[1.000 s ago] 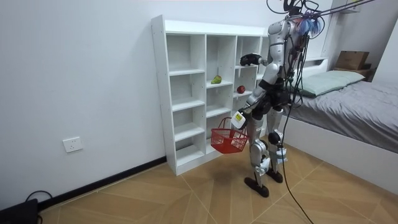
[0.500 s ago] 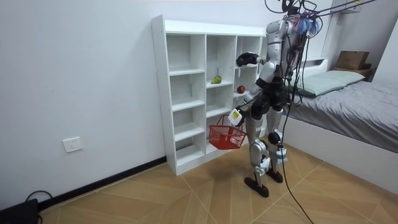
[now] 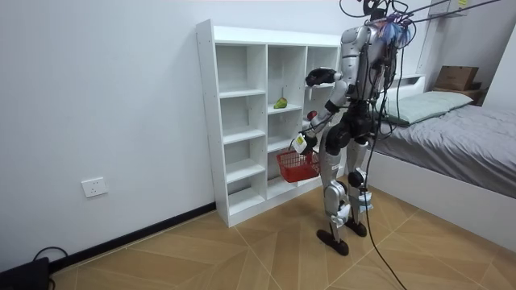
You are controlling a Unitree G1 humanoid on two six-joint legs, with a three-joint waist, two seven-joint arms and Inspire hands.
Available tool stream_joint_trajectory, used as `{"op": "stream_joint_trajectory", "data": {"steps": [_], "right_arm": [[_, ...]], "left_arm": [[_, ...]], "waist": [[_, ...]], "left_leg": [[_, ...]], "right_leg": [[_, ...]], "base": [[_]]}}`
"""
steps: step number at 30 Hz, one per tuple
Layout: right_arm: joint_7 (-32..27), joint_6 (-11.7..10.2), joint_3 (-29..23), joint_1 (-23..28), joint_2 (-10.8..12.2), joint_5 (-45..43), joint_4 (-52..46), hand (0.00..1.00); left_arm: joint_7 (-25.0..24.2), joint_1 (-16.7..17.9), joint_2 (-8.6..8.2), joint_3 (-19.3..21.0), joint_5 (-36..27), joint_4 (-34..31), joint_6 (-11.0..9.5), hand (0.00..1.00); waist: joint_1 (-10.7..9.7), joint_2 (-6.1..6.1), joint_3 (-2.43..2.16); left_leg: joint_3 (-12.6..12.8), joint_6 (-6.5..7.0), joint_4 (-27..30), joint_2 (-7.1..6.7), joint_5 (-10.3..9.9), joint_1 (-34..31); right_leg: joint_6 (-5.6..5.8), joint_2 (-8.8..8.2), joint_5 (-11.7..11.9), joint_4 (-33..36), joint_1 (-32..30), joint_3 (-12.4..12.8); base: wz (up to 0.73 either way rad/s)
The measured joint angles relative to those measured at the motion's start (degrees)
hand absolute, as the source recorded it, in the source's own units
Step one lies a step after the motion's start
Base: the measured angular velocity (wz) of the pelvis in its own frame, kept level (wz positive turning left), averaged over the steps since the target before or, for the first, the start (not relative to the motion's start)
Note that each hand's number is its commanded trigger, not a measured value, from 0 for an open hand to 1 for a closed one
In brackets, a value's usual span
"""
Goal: Collect fruits from the closet
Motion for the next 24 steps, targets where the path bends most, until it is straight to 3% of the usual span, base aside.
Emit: {"op": "stream_joint_trajectory", "data": {"steps": [2, 7, 12, 14, 16, 17, 18, 19, 24], "right_arm": [[0.1, -0.1, 0.2, 0.5, 0.5, -0.1, 0.4, 1.00], [-1.4, -5.9, 2.6, 0.8, 1.2, 0.9, 5.6, 1.00], [-2.5, -8.4, 3.8, 0.4, 1.9, 0.9, 8.7, 1.00], [-2.5, -7.2, 6.2, -0.3, 1.8, 0.2, 15.1, 1.00], [-1.9, -2.1, 10.2, 0.0, 1.8, -3.2, 26.1, 1.00], [-1.4, -0.8, 11.0, 0.1, 1.8, -4.3, 28.0, 1.00], [-0.6, 0.6, 12.8, 0.2, 1.7, -6.1, 30.7, 1.00], [0.2, 0.7, 13.8, 0.2, 1.7, -7.2, 32.4, 1.00], [0.6, 0.7, 14.7, -1.0, 1.4, -9.5, 33.1, 1.00]], "left_arm": [[0.0, -0.3, -0.10, -0.5, 0.0, -0.1, -0.1, 1.00], [0.4, -3.0, -0.21, -0.6, 0.0, -1.1, -0.1, 1.00], [0.4, -5.9, -0.38, -0.6, -0.6, -2.4, -0.1, 1.00], [0.5, -7.0, -0.57, -0.9, -0.7, -2.2, -0.1, 1.00], [1.0, -8.3, -0.64, -3.4, -1.5, -2.1, -0.2, 1.00], [1.0, -8.8, -0.67, -4.2, -2.1, -2.0, -0.3, 1.00], [0.8, -9.5, -0.72, -5.4, -3.1, -1.5, -0.4, 1.00], [0.1, -10.2, -0.76, -6.2, -3.6, -0.3, -0.4, 1.00], [-1.2, -9.9, -0.54, -7.7, -3.6, 0.6, -0.4, 1.00]], "waist": [[-0.2, 0.30, 0.17], [-0.2, 0.44, 0.15], [-1.0, 0.53, 0.15], [-0.9, 0.41, 0.17], [0.0, 0.58, 0.03], [0.4, 0.61, -0.01], [0.7, 1.09, 0.31], [0.9, 1.52, 0.54], [0.3, 1.56, 0.62]], "left_leg": [[0.3, 0.00, 0.1, 0.01, 0.0, -0.2], [1.1, -0.06, 0.6, 0.30, 0.0, -2.2], [1.1, -0.06, 0.8, 0.32, 0.1, -3.5], [0.8, -0.07, 0.9, 0.31, 0.1, -3.8], [0.5, -0.01, 1.3, 0.18, 0.2, -5.6], [0.5, 0.02, 1.7, 0.16, 0.3, -6.3], [0.4, 0.15, 2.1, 0.01, 0.6, -7.9], [0.4, 0.17, 2.4, -0.07, 0.9, -9.4], [-0.4, 0.04, 2.8, -0.01, 1.0, -11.3]], "right_leg": [[-0.04, 0.06, 0.0, 0.0, -0.2, 0.1], [-0.21, 0.22, 0.3, 0.4, -2.6, 0.8], [-0.25, 0.18, 0.4, 0.8, -3.9, 0.7], [-0.28, 0.10, 0.5, 0.8, -4.0, 0.3], [-0.23, -0.04, 0.5, 1.0, -5.6, 0.1], [-0.22, -0.09, 0.6, 1.1, -6.3, 0.1], [-0.21, -0.25, 0.7, 1.4, -8.0, 0.0], [-0.22, -0.41, 0.7, 2.0, -9.8, 0.0], [-0.29, -0.79, 0.8, 1.9, -11.1, -1.3]], "base": [[-0.07], [-0.09], [0.01], [0.10], [0.08], [0.00], [0.00], [0.03], [0.11]]}}
